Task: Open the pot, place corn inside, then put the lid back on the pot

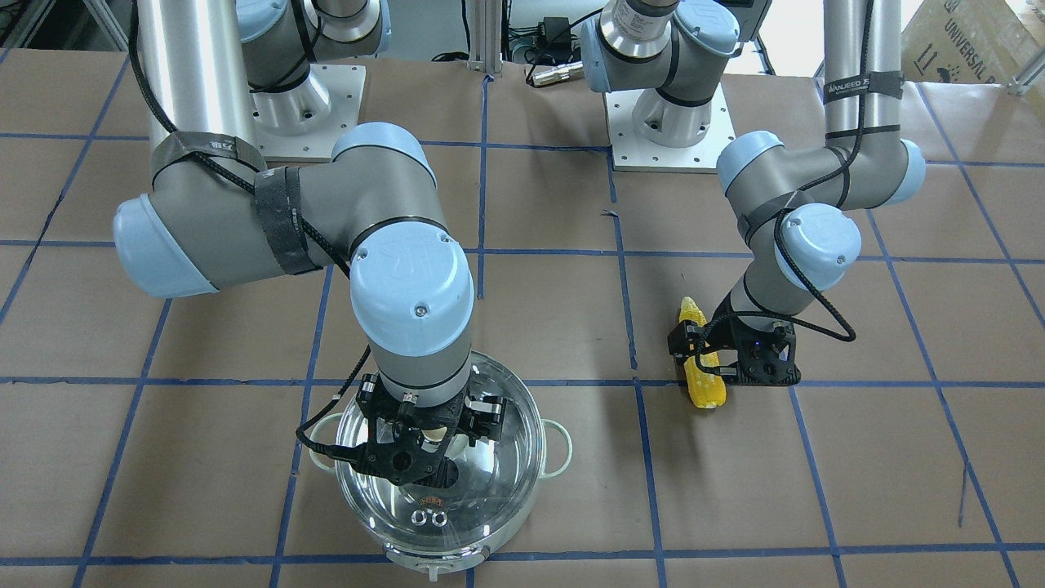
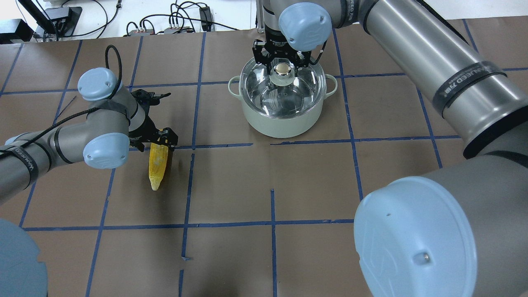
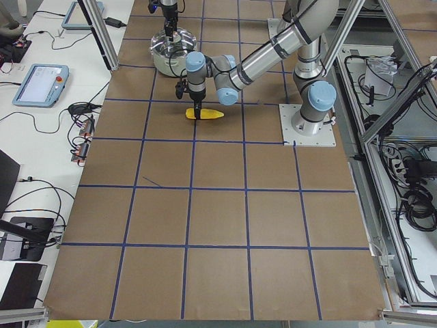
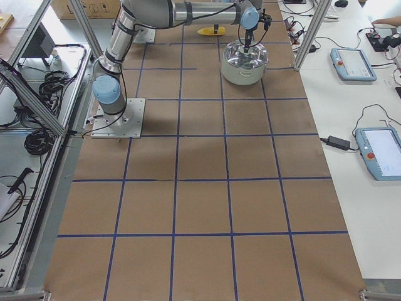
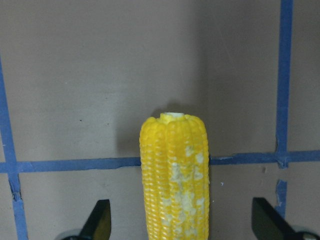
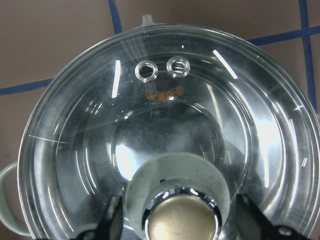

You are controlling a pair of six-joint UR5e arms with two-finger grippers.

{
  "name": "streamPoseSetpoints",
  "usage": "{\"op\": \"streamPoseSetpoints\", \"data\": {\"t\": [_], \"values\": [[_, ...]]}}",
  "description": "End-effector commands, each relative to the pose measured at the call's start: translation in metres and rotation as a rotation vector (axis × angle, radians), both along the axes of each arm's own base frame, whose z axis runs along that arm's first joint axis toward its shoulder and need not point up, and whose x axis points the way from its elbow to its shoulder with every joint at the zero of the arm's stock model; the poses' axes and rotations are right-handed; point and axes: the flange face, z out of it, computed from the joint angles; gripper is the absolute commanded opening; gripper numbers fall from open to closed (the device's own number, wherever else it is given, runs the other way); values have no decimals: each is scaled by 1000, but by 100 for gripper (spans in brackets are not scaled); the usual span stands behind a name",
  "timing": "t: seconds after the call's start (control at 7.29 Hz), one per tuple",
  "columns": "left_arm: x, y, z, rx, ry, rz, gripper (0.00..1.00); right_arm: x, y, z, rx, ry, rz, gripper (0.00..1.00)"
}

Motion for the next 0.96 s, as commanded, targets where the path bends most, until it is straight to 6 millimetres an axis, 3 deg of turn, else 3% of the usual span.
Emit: {"op": "streamPoseSetpoints", "data": {"t": [0.0, 0.14, 0.27, 0.41, 0.69, 0.82], "values": [[-1, 3, -6, -3, 1, -3, 96, 3, 2, 0, 18, -27, 1, 40], [0, 1, -2, -35, -3, -5, 74, 2, -1, 10, 0, -31, 4, 35], [-1, 0, -1, -46, 4, -5, 37, 4, -2, 24, -2, -34, 6, 33], [-5, -1, 3, -59, 42, -3, 6, 3, -2, 45, 3, -32, 6, 32], [2, -23, 32, -81, -7, -4, 2, -10, -3, 79, 43, -13, 26, 29], [4, -39, 71, -47, -42, -10, 2, -28, -7, 89, 50, -3, 102, 27]]}}
